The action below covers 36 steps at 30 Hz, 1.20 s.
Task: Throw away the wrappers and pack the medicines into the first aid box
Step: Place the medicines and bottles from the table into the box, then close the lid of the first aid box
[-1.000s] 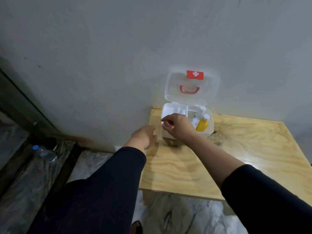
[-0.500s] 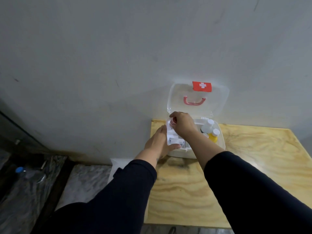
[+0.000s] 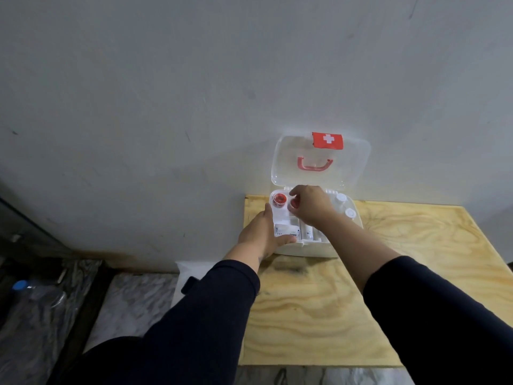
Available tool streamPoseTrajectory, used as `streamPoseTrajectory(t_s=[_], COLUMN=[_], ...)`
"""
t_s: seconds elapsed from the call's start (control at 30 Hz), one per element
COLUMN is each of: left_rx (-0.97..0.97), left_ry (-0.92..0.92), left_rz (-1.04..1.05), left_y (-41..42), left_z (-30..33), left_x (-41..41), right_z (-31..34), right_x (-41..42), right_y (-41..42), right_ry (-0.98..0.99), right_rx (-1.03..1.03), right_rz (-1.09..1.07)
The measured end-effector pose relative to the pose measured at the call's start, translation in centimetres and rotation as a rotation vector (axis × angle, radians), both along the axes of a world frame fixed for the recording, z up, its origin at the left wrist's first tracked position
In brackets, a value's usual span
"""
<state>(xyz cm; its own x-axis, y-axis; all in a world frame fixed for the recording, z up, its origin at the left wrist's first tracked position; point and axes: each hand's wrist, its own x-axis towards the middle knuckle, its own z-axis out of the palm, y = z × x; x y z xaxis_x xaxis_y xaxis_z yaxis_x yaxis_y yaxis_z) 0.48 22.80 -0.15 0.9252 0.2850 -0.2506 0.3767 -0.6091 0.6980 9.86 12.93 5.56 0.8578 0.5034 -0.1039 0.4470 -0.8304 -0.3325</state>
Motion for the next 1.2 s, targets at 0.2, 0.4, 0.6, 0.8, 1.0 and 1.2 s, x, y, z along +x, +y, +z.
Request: streamPoseTrajectory(t_s=[0.2, 0.4, 0.6, 0.8, 1.0, 1.2], left_rx=[0.003, 0.012, 0.007, 0.118, -0.001, 0.002], left_ry=[0.001, 0.003, 0.006, -0.121, -0.249, -0.296], left_rz=[-0.014, -0.022, -0.026, 0.142, 0.227, 0.283], left_y=[-0.1, -0.2, 0.0, 1.4, 2.0, 0.0], left_z=[-0.1, -0.1, 0.0, 5.8, 9.3, 9.0], left_x=[0.0, 0.0, 0.4, 3.2, 6.9, 5.4], right_z=[-1.0, -1.3, 0.8, 4.7, 5.7, 5.5], right_x=[0.2, 0.4, 0.5, 3.8, 7.5, 6.4], right_y=[0.9, 0.7, -1.6, -3.8, -3.7, -5.2], right_ry=[0.01, 0.044, -0.132, -0.5, -0.471, -0.658], right_rx=[-0.066, -0.045, 0.162, 0.198, 0.066, 0.129], right_rz=[-0.049, -0.024, -0.078, -0.046, -0.036, 0.042])
